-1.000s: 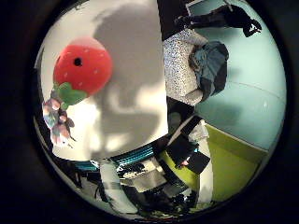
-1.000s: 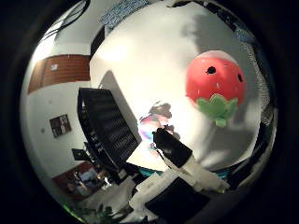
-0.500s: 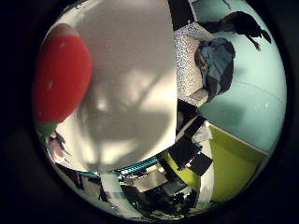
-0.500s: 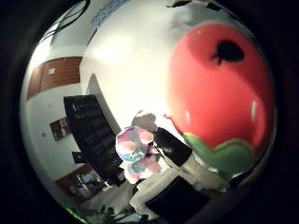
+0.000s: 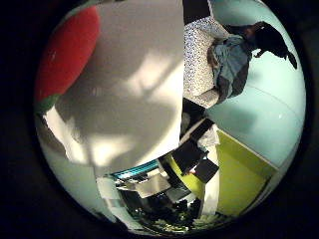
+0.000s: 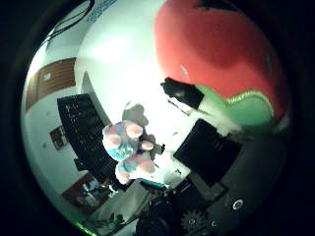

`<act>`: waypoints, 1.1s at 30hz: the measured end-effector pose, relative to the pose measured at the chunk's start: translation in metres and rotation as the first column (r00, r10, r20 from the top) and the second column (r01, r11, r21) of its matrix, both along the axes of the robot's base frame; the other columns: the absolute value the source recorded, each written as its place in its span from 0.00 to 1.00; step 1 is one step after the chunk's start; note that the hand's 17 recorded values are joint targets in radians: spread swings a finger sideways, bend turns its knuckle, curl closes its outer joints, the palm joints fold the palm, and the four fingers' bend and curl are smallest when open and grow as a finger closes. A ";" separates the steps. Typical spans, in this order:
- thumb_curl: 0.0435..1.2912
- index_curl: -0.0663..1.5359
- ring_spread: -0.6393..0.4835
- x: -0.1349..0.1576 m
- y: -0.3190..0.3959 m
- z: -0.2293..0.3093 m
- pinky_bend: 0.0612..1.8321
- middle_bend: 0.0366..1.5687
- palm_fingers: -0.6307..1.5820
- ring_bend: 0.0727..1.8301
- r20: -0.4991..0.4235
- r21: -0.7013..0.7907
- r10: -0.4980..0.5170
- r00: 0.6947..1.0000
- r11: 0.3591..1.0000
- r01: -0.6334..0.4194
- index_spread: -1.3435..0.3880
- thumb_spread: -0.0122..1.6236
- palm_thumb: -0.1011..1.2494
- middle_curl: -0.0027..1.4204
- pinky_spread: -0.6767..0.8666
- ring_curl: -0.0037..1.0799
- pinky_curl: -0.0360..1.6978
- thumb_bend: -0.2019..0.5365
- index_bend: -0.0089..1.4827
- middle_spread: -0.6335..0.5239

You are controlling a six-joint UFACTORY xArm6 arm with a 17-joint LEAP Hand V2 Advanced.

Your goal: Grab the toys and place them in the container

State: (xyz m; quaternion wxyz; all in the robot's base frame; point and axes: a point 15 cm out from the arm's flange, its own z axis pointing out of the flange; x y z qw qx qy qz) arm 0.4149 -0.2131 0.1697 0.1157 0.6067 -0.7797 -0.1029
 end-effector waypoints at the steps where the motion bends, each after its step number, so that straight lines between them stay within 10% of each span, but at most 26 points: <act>1: 0.27 0.32 0.31 0.000 0.000 0.005 0.49 0.51 0.89 0.53 0.006 -0.002 0.001 1.000 1.000 -0.001 0.51 0.67 0.64 0.42 0.19 0.43 0.24 0.26 0.30 0.33; 8: 0.30 0.51 0.35 -0.003 0.005 0.086 0.70 0.74 0.81 0.72 0.134 -0.042 0.008 0.991 0.999 -0.002 0.56 0.70 0.74 0.56 0.27 0.57 0.37 0.27 0.64 0.36; 18: 0.33 0.58 0.37 -0.043 0.117 0.217 0.73 0.80 0.76 0.76 0.233 -0.019 0.154 0.960 0.988 -0.154 0.62 0.75 0.81 0.62 0.31 0.65 0.50 0.26 0.74 0.38; 33: 0.38 0.58 0.36 -0.050 0.353 0.348 0.65 0.81 0.76 0.74 0.466 -0.032 0.455 0.759 0.866 -0.499 0.63 0.74 0.82 0.63 0.33 0.72 0.66 0.26 0.74 0.40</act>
